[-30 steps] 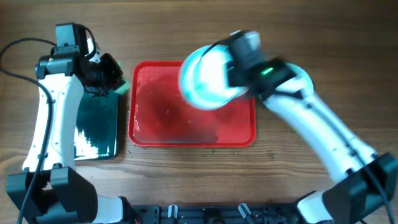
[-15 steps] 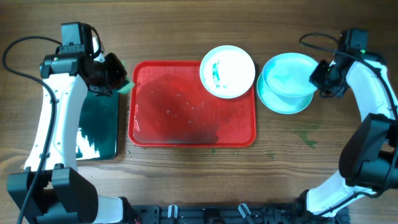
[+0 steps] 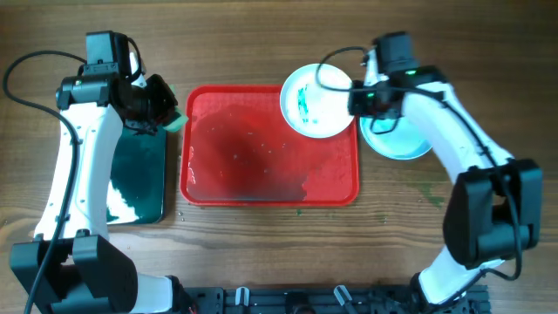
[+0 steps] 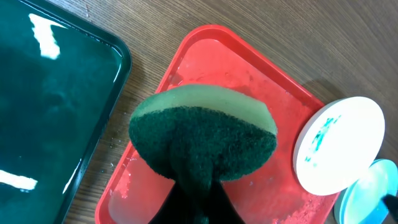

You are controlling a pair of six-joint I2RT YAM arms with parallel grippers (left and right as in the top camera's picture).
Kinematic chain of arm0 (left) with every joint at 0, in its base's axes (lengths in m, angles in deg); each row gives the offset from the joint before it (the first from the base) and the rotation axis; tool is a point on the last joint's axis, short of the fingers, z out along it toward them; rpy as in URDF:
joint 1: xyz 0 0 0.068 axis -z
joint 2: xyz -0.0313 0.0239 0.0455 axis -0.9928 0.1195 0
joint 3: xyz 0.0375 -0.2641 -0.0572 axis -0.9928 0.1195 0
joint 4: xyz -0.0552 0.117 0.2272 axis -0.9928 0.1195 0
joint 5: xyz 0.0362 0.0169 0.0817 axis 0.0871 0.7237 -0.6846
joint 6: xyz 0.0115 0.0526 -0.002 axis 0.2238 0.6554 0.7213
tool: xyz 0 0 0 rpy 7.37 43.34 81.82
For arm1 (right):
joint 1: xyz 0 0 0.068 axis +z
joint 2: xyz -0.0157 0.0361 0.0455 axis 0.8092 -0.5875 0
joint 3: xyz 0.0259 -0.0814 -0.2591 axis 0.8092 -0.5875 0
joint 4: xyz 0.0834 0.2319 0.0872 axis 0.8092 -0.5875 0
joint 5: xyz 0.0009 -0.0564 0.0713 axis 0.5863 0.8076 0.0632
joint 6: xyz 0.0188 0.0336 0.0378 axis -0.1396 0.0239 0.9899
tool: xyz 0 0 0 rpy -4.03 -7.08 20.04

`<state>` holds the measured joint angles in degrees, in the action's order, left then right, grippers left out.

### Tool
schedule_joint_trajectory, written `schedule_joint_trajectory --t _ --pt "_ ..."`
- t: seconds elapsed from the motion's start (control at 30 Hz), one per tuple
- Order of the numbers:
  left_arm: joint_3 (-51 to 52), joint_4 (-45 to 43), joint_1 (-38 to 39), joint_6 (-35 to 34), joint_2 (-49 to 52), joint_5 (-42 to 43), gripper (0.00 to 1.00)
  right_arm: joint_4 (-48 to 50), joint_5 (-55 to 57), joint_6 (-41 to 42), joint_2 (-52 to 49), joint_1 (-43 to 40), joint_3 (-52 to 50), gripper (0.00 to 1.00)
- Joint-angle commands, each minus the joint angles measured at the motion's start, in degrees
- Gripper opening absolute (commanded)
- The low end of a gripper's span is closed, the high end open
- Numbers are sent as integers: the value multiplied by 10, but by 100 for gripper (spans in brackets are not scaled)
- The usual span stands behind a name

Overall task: Clean dirty plates on tray and stack at the side
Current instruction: 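Set the plate onto the first plate right of the tray, release, then grip the last white plate's rim with the right gripper, pull it center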

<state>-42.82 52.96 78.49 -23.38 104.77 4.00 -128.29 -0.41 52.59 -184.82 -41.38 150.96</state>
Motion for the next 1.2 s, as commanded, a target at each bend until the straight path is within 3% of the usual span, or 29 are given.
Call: schedule_joint_trajectory --t 0.0,0.17,0.27,0.37,0.47,0.53,0.6,0.63,0.8,0.9,0.97,1.1,1.13,1.17 --pt "3 0 0 -8 4 -3 4 -20 51 60 -30 35 9 33" --pt "3 6 0 -8 4 -3 4 -59 64 70 -92 50 9 28" --pt "3 6 0 -8 4 -3 4 -57 43 32 -104 64 9 19" --pt "3 6 0 -8 4 -3 4 -108 -14 -37 -101 163 10 10" --pt "3 6 0 -8 4 -3 4 -151 -13 -49 -92 237 18 9" --pt "3 6 0 -8 4 -3 4 -169 -7 -52 -58 224 74 15" --pt "3 6 0 -8 4 -3 4 -149 78 -66 -37 183 132 38" --pt "3 6 0 -8 4 -3 4 -109 83 -110 -37 157 132 42" --pt "3 6 0 -8 5 -3 4 -1 35 -285 -110 41 129 49" --pt "3 6 0 -8 5 -3 4 14 -14 -321 -154 32 129 48" --pt "3 6 0 -8 5 -3 4 16 -37 -319 -186 32 129 44" --pt "3 6 0 -8 5 -3 4 10 -58 -283 -191 33 129 24" --pt "3 6 0 -8 5 -3 4 -6 -63 -262 -190 36 129 9" --pt "3 6 0 -8 5 -3 4 -34 -91 -238 -189 42 132 5"
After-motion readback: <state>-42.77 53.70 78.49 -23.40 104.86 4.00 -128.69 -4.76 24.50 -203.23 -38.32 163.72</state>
